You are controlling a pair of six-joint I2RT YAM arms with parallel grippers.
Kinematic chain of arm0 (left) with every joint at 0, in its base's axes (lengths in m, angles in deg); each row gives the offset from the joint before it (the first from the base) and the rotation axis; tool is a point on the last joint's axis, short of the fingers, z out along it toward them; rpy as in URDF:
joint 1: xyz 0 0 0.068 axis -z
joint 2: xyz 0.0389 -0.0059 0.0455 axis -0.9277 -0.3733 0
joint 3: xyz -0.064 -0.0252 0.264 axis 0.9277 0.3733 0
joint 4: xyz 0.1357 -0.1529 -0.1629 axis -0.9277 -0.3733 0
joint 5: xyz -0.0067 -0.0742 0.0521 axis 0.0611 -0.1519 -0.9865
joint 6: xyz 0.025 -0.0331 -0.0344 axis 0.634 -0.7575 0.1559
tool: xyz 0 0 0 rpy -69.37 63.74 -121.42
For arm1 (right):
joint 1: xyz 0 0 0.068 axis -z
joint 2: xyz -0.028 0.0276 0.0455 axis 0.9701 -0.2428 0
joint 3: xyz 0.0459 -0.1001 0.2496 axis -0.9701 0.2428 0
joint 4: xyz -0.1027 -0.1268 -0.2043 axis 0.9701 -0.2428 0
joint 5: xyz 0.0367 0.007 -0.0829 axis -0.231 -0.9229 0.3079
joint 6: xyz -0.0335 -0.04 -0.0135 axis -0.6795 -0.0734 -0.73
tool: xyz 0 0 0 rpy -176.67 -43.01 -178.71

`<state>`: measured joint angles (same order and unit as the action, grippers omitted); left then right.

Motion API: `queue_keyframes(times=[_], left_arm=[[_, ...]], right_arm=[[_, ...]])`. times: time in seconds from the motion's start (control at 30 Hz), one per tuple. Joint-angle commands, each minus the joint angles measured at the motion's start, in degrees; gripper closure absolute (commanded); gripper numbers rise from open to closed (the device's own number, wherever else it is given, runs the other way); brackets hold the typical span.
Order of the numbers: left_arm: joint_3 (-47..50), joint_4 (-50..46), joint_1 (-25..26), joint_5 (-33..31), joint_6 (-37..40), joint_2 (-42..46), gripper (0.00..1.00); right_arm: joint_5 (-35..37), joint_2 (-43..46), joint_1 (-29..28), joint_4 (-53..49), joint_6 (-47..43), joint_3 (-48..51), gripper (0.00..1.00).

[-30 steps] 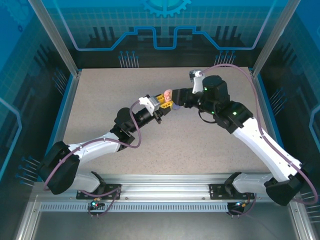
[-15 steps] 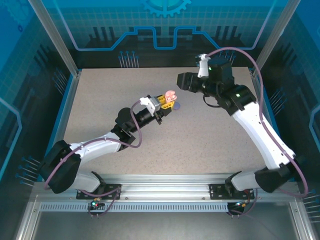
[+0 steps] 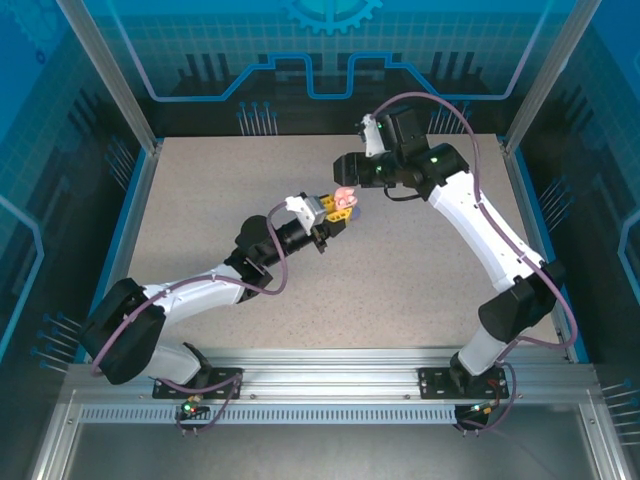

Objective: Insert the wireless bluetooth earbuds into the charging case

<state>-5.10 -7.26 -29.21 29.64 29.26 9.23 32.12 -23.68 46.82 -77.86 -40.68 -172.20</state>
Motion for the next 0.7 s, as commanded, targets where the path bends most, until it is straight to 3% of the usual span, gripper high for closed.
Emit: queue_keyframes(times=[0.0, 0.27, 0.4, 0.53, 0.67], left_arm=[[-1.3, -1.0, 0.4, -1.5, -1.1, -0.1, 1.00], [-2.4, -2.0, 0.4, -4.0, -2.2, -1.2, 1.00], [-3.3, -3.7, 0.4, -4.3, -4.2, -2.4, 1.00], [-3.1, -6.7, 0.4, -8.1, -11.9, -4.1, 1.00], [-4.1, -16.4, -0.3, -12.6, -23.9, -6.1, 1.00]], right_arm=[[-1.6, 3.8, -1.0, -3.3, -1.9, 3.1, 0.43], [-1.1, 13.9, -1.2, -2.5, -0.5, 13.4, 0.43], [5.2, 18.4, 1.6, 0.0, 4.2, 18.4, 0.40], [5.9, 22.4, 8.2, 4.1, 9.4, 24.5, 0.36], [5.9, 24.2, 10.9, 6.1, 10.7, 29.6, 0.33]])
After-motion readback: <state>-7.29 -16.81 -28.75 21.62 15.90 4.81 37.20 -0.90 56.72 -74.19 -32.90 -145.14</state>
